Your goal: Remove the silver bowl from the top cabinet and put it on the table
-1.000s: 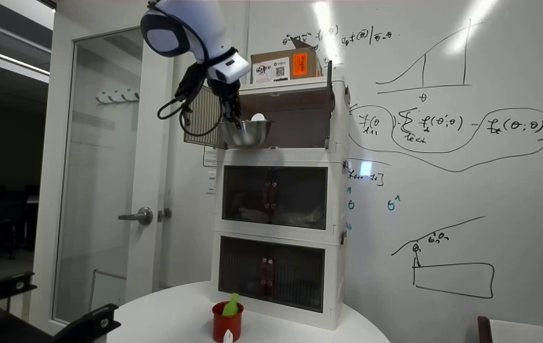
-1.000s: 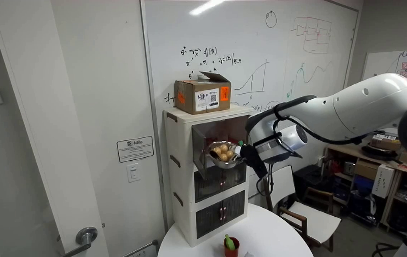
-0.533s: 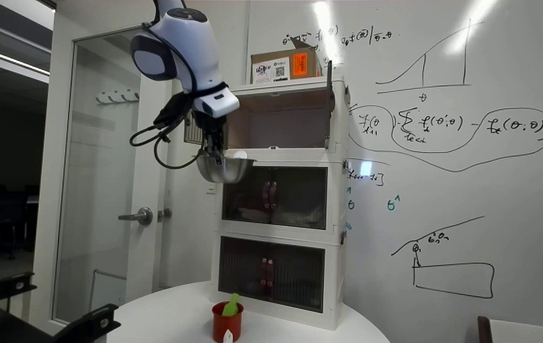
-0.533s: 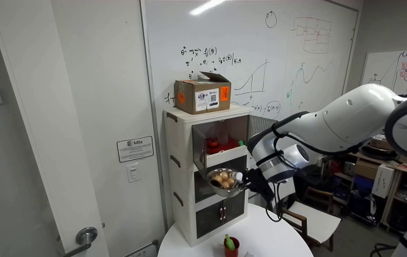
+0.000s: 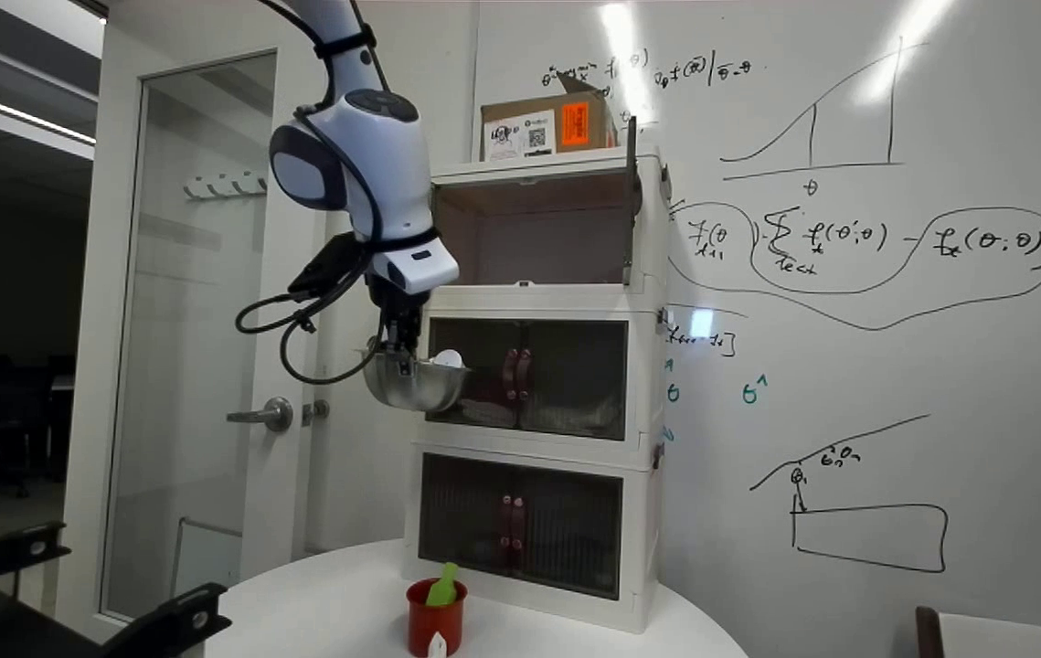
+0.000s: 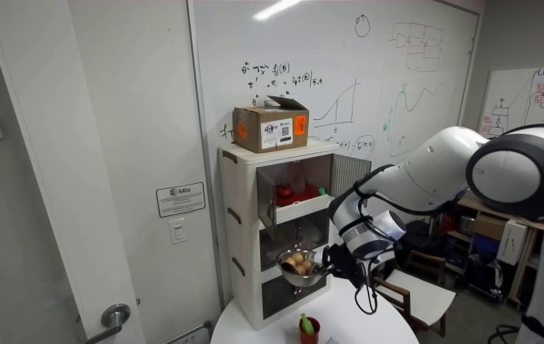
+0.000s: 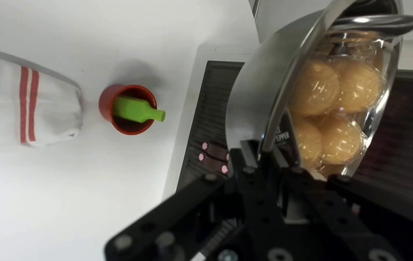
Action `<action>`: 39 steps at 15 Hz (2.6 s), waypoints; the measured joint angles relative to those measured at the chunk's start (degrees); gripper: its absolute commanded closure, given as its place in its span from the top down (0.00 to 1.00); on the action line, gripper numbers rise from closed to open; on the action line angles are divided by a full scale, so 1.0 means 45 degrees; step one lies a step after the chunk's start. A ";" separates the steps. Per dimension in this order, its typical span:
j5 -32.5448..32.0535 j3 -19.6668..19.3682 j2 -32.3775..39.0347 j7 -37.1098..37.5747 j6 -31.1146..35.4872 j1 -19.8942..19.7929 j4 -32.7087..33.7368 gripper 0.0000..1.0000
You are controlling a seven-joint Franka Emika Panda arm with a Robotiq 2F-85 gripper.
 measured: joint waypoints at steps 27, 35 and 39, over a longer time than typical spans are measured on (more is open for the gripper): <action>0.6136 -0.2873 1.0524 0.2056 0.5568 0.1978 0.6295 0.03; 0.2182 -0.2747 1.1825 0.5732 0.5641 0.1357 0.7967 0.03; 0.0770 -0.2428 1.2326 0.6462 0.5536 0.0880 0.8804 0.03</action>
